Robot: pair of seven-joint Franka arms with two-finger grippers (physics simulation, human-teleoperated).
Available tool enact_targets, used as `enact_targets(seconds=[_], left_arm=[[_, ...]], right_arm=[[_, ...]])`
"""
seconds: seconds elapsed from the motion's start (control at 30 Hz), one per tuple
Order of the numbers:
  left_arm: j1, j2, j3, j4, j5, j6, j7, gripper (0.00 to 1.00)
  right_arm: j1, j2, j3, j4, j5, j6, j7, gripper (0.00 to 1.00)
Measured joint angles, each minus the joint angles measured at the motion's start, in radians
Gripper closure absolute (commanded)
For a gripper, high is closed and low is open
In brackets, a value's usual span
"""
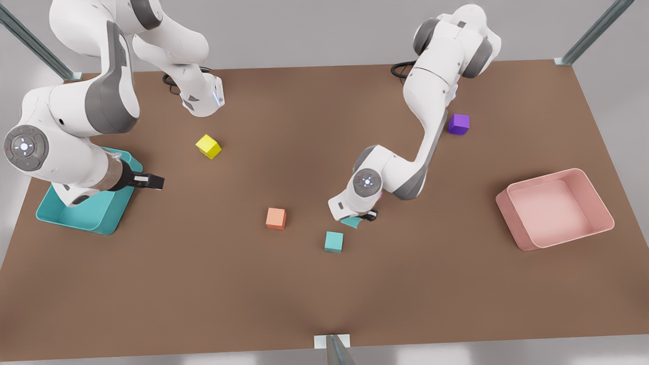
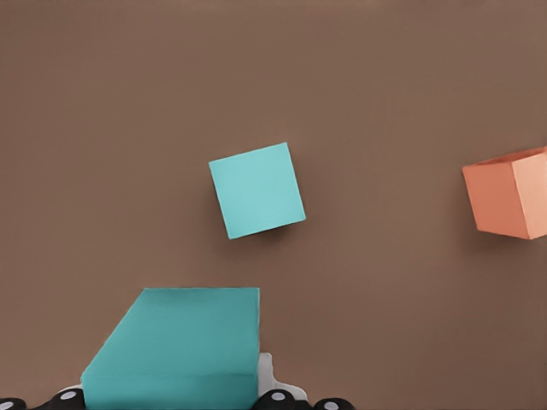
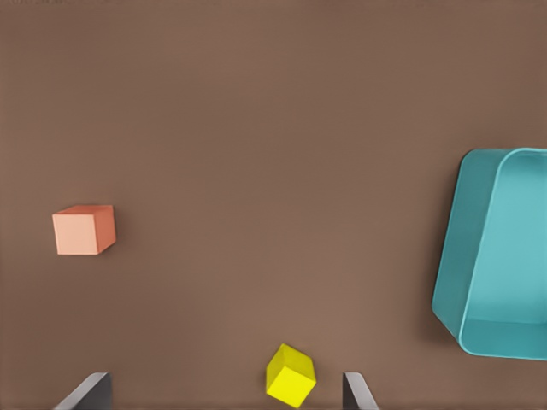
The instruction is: Stack the two blue cubes on top of each other
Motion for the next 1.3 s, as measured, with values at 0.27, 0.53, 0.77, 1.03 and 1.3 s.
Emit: enact_targets(seconds=[0.27,0.53,0.77,1.03,1.3], left_arm=[[0.000,0.188,-0.002,0.254,-0.001,-0.006,-0.304,0.41],[0.004,0.223,-0.021,0.265,-0.004,0.064,-0.499,0.41],[0.000,0.232,-0.033,0.268,-0.003,0.116,-0.611,0.40],[0.000,0.249,-0.031,0.268,-0.003,0.156,-0.696,0.40],[0.003,0.251,-0.030,0.267,-0.002,0.167,-0.749,0.34]], right_arm=[[-0.006,0.000,0.000,-0.002,0.003,0.000,-0.007,0.00],[-0.012,0.000,0.000,-0.002,0.003,-0.001,-0.012,0.00],[-0.013,0.001,0.000,-0.002,0.004,-0.002,-0.014,0.00],[-0.020,0.002,0.000,-0.002,0.005,-0.003,-0.016,0.00],[-0.022,0.006,0.000,-0.001,0.010,-0.004,-0.017,0.00]])
